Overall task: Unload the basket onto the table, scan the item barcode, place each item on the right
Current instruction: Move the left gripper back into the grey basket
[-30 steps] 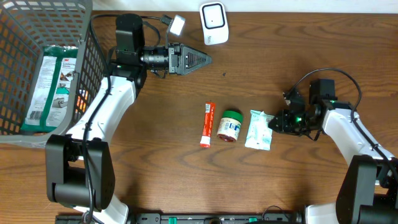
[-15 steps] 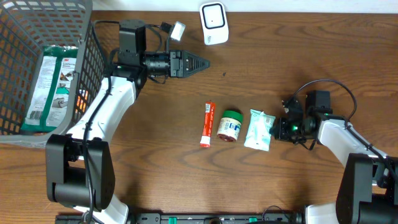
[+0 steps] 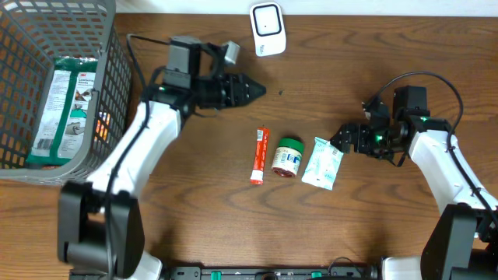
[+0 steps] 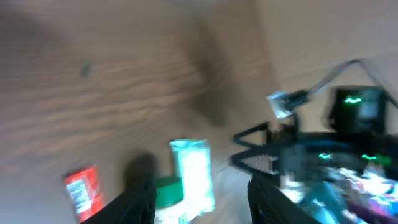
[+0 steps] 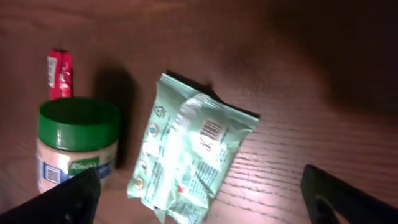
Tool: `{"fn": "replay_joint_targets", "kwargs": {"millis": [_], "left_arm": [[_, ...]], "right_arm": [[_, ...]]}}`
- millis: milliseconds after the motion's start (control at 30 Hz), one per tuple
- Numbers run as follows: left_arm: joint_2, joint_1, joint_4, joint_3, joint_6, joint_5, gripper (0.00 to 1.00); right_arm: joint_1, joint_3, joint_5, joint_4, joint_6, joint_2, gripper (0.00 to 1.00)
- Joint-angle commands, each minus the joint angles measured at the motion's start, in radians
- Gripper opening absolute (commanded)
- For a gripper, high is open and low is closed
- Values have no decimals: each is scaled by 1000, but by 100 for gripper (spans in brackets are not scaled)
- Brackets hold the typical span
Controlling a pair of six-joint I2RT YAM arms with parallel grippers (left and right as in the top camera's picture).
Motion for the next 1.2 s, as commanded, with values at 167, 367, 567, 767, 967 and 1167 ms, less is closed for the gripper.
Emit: {"fn": "replay_joint_targets", "kwargs": {"millis": [167,367,567,767,967,1167], "left_arm": [[-203,-4,-428,299,81,-630,55],[-209,121,-682,604,109,-913,67],[-202,342,-728,661,106,-930,72],[-68,573,-816,661,64,-929,77],[102,662,-833,661,64,-924,81],[267,705,-832,661,110,-841,88]], "right_arm": [[9,-31,17,-5,0,-8,99],[9,-31,41,-4,0,-8,99],[9,-31,44,-4,0,-8,99],[9,-31,44,-4,0,-8,99],[9,-31,44,-4,0,-8,99],[9,-31,44,-4,0,-8,99]]}}
